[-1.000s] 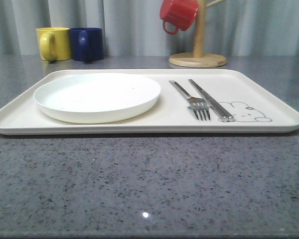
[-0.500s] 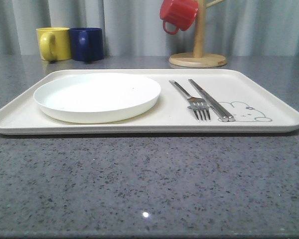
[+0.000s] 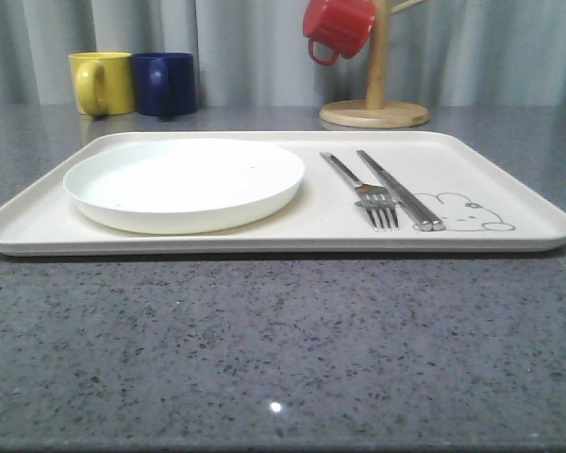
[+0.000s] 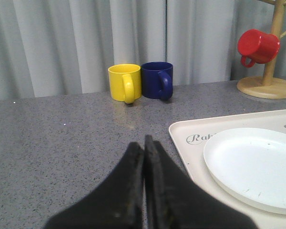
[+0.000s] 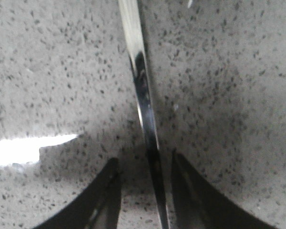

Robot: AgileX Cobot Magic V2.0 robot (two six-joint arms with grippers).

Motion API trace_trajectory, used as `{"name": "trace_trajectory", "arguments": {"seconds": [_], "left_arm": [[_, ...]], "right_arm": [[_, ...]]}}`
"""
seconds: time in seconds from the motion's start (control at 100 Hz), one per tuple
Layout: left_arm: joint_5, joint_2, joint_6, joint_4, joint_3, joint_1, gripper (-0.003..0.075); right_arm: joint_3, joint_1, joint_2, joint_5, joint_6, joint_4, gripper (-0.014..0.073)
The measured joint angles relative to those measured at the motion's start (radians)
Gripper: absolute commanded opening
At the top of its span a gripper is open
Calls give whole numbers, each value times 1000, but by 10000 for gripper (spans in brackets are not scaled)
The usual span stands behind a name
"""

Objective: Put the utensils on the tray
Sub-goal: 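Grasp the silver spoon with the right gripper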

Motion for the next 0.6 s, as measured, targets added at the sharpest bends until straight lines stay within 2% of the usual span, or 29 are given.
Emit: {"name": "trace_trajectory", "arguments": {"seconds": [0.08, 0.12, 0.27, 0.33, 0.6], "left_arm": [[0, 0, 0, 0, 0, 0, -19], [0, 0, 0, 0, 0, 0, -19], [0, 0, 0, 0, 0, 0, -19], [0, 0, 0, 0, 0, 0, -19], [0, 0, 0, 0, 0, 0, -19]], "right_arm": [[0, 0, 2, -1, 0, 0, 276], [-1, 0, 2, -1, 0, 0, 242], [-1, 0, 2, -1, 0, 0, -6], [-1, 0, 4, -1, 0, 0, -74], [-2, 5, -9, 13, 33, 25, -55]]}}
